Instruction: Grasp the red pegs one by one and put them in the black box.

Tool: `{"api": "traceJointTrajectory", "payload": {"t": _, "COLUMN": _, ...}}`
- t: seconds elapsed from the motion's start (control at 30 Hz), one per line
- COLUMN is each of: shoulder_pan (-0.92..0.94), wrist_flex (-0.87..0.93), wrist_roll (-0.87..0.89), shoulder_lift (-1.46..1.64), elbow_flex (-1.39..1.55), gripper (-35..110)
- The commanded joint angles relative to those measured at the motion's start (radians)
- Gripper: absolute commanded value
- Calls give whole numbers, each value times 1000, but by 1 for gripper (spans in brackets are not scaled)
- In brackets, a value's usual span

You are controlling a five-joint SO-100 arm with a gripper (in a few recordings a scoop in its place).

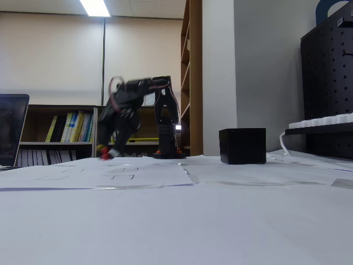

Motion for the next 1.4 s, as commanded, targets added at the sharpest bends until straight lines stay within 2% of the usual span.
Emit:
{"api": "traceJointTrajectory", "payload": {"t": 0.0, "shoulder_pan": -181, "wrist_flex": 457, "wrist_roll": -141, "shoulder_lift": -207, "elbow_flex": 190, "gripper": 0}}
{"api": "traceJointTrajectory", "payload": {"t": 0.37, "shoulder_pan": -775, "wrist_flex": 399, "wrist_roll": -288, "shoulder_lift": -318, "elbow_flex": 169, "gripper": 0}}
{"api": "traceJointTrajectory", "payload": {"t": 0.57, "shoulder_pan": -962, "wrist_flex": 373, "wrist_roll": -337, "shoulder_lift": -259, "elbow_flex": 146, "gripper": 0}}
{"api": "traceJointTrajectory", "payload": {"t": 0.77, "shoulder_pan": -1025, "wrist_flex": 334, "wrist_roll": -344, "shoulder_lift": -175, "elbow_flex": 95, "gripper": 0}}
{"api": "traceJointTrajectory", "payload": {"t": 1.13, "shoulder_pan": -985, "wrist_flex": 264, "wrist_roll": -330, "shoulder_lift": -78, "elbow_flex": -92, "gripper": 1}}
{"api": "traceJointTrajectory", "payload": {"t": 1.37, "shoulder_pan": -986, "wrist_flex": 311, "wrist_roll": -310, "shoulder_lift": -60, "elbow_flex": -38, "gripper": 15}}
